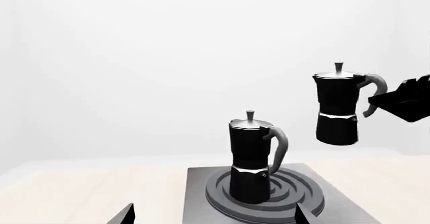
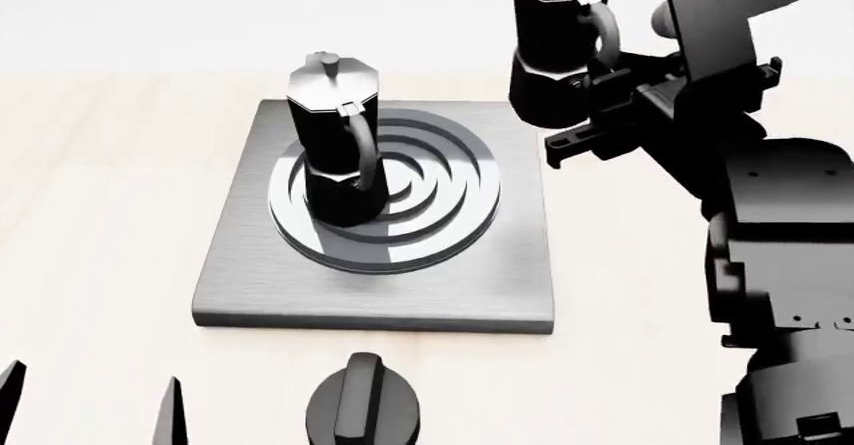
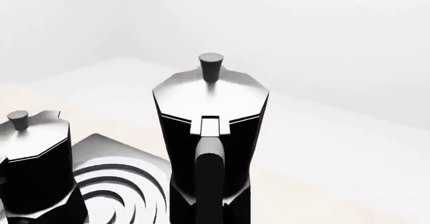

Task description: Put both moka pots on the stove.

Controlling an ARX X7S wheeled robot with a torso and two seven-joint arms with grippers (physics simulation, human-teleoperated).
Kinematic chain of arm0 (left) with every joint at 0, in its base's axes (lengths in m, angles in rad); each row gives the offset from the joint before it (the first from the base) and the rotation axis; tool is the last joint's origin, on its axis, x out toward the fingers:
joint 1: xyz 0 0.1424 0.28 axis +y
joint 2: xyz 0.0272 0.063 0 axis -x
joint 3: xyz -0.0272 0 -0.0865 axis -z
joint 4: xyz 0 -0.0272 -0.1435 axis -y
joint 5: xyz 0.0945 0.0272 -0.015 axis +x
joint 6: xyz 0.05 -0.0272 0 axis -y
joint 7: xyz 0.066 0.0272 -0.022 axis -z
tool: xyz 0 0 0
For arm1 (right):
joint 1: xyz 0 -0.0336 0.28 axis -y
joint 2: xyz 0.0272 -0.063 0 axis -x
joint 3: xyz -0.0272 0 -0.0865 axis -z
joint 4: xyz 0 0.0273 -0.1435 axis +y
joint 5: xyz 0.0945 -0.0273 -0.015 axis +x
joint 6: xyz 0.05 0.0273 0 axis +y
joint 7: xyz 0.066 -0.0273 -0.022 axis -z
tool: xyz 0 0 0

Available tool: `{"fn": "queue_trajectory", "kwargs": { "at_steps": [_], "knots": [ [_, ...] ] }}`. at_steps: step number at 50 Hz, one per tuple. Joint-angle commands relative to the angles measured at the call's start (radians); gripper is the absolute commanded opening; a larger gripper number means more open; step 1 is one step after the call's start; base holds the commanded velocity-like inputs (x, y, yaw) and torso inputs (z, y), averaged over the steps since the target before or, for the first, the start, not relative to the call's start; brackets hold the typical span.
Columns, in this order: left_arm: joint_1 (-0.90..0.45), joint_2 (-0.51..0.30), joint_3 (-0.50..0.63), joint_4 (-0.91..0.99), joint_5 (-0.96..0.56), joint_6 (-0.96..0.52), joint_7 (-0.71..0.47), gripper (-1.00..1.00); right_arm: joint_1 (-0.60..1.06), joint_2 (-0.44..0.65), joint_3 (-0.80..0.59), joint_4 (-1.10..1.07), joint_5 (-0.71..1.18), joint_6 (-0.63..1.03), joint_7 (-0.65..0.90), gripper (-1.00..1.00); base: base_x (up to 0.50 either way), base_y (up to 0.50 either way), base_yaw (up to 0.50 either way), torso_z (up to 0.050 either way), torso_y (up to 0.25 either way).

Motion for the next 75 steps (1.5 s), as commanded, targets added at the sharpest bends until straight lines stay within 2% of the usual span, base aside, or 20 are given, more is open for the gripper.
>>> {"fn": "queue_trajectory", "kwargs": {
  "at_steps": [1,18,46,75],
  "knots": [
    [0.000,-0.003,0.001,0.007,-0.002,0.000,-0.002,1.00,0.018,-0.076,0.244,-0.001,-0.210,0.032,-0.046,-1.00,0.00,0.00,0.00,0.000,0.000],
    [0.002,-0.009,-0.003,0.010,-0.010,0.003,-0.005,1.00,-0.030,-0.140,0.424,0.000,-0.372,0.015,-0.059,-1.00,0.00,0.00,0.00,0.000,0.001],
    [-0.004,-0.008,0.001,-0.009,-0.015,0.017,-0.004,1.00,-0.130,-0.196,0.611,0.000,-0.407,-0.095,-0.053,-1.00,0.00,0.00,0.00,0.000,0.001],
    [-0.002,-0.011,0.004,-0.013,-0.017,0.027,-0.008,1.00,-0.215,-0.223,0.632,0.000,-0.447,-0.149,-0.050,-1.00,0.00,0.00,0.00,0.000,0.001]
  ]
}}
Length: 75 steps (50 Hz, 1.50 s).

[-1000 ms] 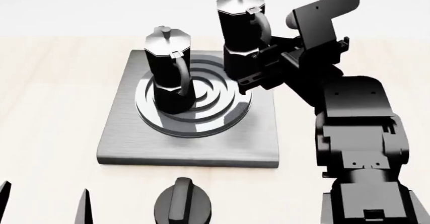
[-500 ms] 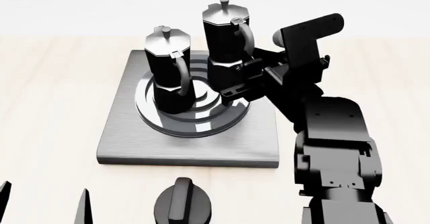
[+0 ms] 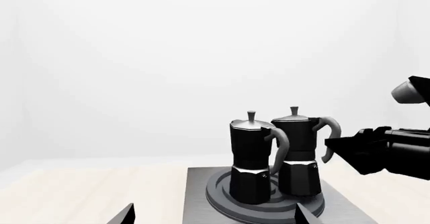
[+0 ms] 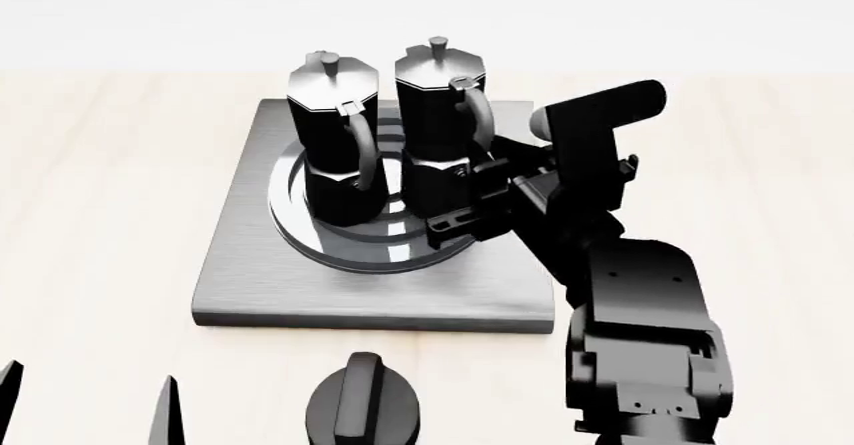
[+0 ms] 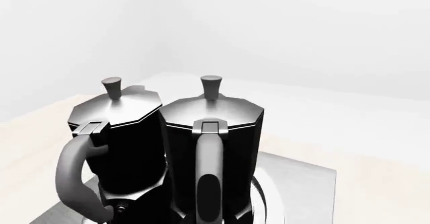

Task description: Put both moka pots on the stove.

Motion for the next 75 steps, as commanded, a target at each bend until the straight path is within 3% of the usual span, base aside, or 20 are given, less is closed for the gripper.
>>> {"fn": "queue_trajectory", "kwargs": {
  "at_steps": [1,33,34,43,52,53,55,60,69,75],
  "knots": [
    [0.000,-0.001,0.001,-0.001,0.000,0.003,-0.002,1.00,-0.020,-0.012,0.032,0.000,0.012,-0.035,0.001,-1.00,0.00,0.00,0.00,0.000,0.000],
    [-0.003,-0.004,0.008,-0.005,0.000,0.007,-0.004,1.00,-0.056,-0.007,-0.033,0.000,0.017,-0.049,0.007,-1.00,0.00,0.00,0.00,0.000,0.000],
    [-0.003,-0.004,0.008,-0.005,-0.001,0.007,-0.005,1.00,-0.057,-0.007,-0.033,0.000,0.017,-0.053,0.009,1.00,0.00,0.00,0.00,0.000,0.000],
    [-0.003,-0.005,0.010,-0.003,0.000,0.006,-0.007,1.00,-0.051,-0.004,-0.030,0.000,0.018,-0.066,0.013,1.00,0.00,0.00,0.00,0.000,0.000],
    [-0.003,-0.004,0.015,-0.004,0.004,0.007,-0.008,1.00,-0.050,0.016,-0.006,-0.013,0.047,-0.191,-0.045,1.00,0.00,0.00,0.00,0.000,0.000],
    [-0.003,-0.004,0.015,-0.003,0.004,0.007,-0.008,1.00,-0.083,0.017,-0.005,-0.095,0.052,-0.153,-0.054,1.00,0.00,0.00,0.00,0.000,0.000],
    [-0.003,-0.004,0.016,-0.003,0.004,0.007,-0.008,1.00,-0.257,0.017,0.000,-0.395,0.076,0.080,-0.063,1.00,0.00,0.00,0.00,0.000,0.000],
    [-0.003,-0.004,0.020,-0.001,0.006,0.004,-0.008,1.00,-0.450,0.025,0.005,-1.075,0.145,0.339,-0.080,1.00,0.00,0.00,0.00,0.000,0.000],
    [-0.004,-0.007,0.019,0.002,0.005,0.004,-0.012,1.00,-0.562,0.020,0.057,-1.386,0.223,0.424,-0.034,1.00,0.00,0.00,0.00,0.000,0.000],
    [-0.004,-0.007,0.023,0.002,0.007,0.003,-0.011,1.00,-0.622,0.015,0.044,-1.488,0.141,0.390,0.069,1.00,0.00,0.00,0.00,0.000,0.000]
  ]
}}
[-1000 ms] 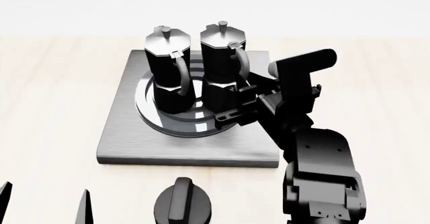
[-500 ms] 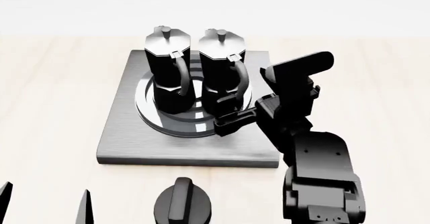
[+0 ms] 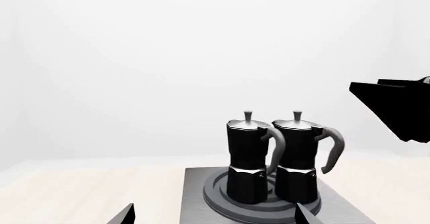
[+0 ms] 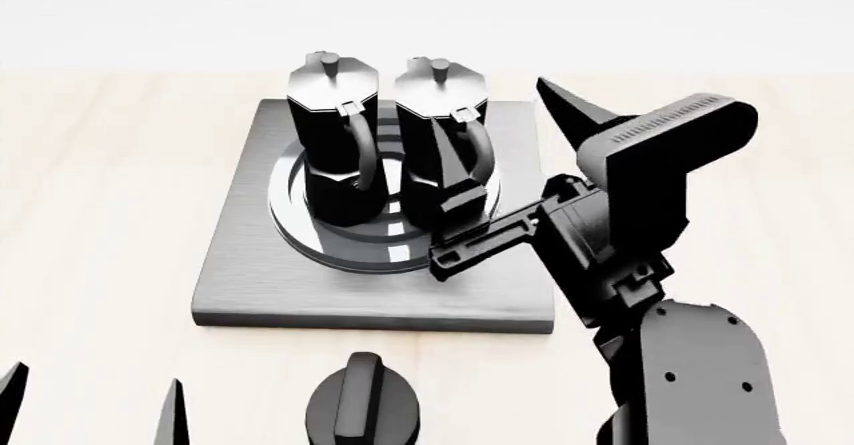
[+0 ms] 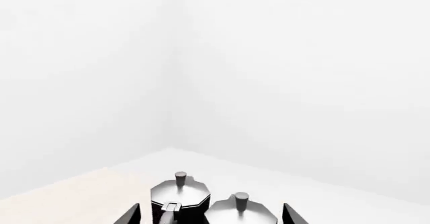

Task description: Put both moka pots on the stove.

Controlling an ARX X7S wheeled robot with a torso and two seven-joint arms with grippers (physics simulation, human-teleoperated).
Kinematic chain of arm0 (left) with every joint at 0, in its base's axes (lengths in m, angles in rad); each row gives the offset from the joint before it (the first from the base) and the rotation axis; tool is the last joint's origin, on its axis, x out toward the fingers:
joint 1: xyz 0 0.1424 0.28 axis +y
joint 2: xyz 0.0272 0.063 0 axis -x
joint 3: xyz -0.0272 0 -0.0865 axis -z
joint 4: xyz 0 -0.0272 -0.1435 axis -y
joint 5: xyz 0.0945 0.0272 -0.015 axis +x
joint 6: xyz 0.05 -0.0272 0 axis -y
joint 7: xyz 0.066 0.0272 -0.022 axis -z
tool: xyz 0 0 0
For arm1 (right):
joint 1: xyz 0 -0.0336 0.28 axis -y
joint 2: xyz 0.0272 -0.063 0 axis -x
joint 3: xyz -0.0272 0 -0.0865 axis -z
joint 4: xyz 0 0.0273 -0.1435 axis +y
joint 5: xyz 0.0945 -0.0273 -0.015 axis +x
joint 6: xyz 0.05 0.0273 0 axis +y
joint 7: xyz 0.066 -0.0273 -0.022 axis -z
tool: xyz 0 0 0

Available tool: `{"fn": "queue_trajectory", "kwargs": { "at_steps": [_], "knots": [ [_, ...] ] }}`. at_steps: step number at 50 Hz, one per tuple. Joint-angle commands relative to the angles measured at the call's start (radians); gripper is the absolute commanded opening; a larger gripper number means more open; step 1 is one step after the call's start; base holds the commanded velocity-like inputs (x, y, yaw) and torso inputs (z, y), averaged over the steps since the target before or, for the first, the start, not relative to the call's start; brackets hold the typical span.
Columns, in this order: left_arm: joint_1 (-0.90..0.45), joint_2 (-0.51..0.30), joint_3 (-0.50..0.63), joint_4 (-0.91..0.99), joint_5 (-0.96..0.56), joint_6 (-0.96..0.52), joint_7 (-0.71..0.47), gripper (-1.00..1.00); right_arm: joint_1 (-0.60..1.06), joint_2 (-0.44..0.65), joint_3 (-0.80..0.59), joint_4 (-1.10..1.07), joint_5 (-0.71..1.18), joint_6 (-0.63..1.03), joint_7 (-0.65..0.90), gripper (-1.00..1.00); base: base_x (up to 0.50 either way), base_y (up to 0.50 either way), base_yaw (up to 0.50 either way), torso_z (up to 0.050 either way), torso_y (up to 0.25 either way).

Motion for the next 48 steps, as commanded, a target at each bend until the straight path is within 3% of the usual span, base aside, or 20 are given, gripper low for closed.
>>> {"fn": "queue_trajectory", "kwargs": {
  "at_steps": [1,7,18,30,48],
  "knots": [
    [0.000,-0.002,0.005,0.003,0.001,-0.001,-0.001,1.00,-0.151,-0.009,0.018,-0.373,-0.026,0.079,0.113,1.00,0.00,0.00,0.00,0.000,0.000],
    [0.000,-0.004,0.001,0.006,0.000,-0.001,-0.004,1.00,-0.220,-0.038,0.019,-0.516,-0.079,0.043,0.224,1.00,0.00,0.00,0.00,0.000,0.000],
    [0.002,-0.008,-0.005,0.009,-0.007,0.002,-0.009,1.00,-0.373,-0.034,-0.001,-0.630,-0.072,-0.011,0.274,1.00,0.00,0.00,0.00,0.000,0.000],
    [0.004,-0.014,-0.010,0.016,-0.011,0.005,-0.013,1.00,-0.570,-0.030,-0.015,-0.637,-0.058,-0.143,0.313,1.00,0.00,0.00,0.00,0.000,0.000],
    [0.007,-0.021,-0.017,0.024,-0.014,0.006,-0.020,1.00,-0.713,-0.009,-0.026,-0.606,-0.028,-0.246,0.350,1.00,0.00,0.00,0.00,0.000,0.000]
  ]
}}
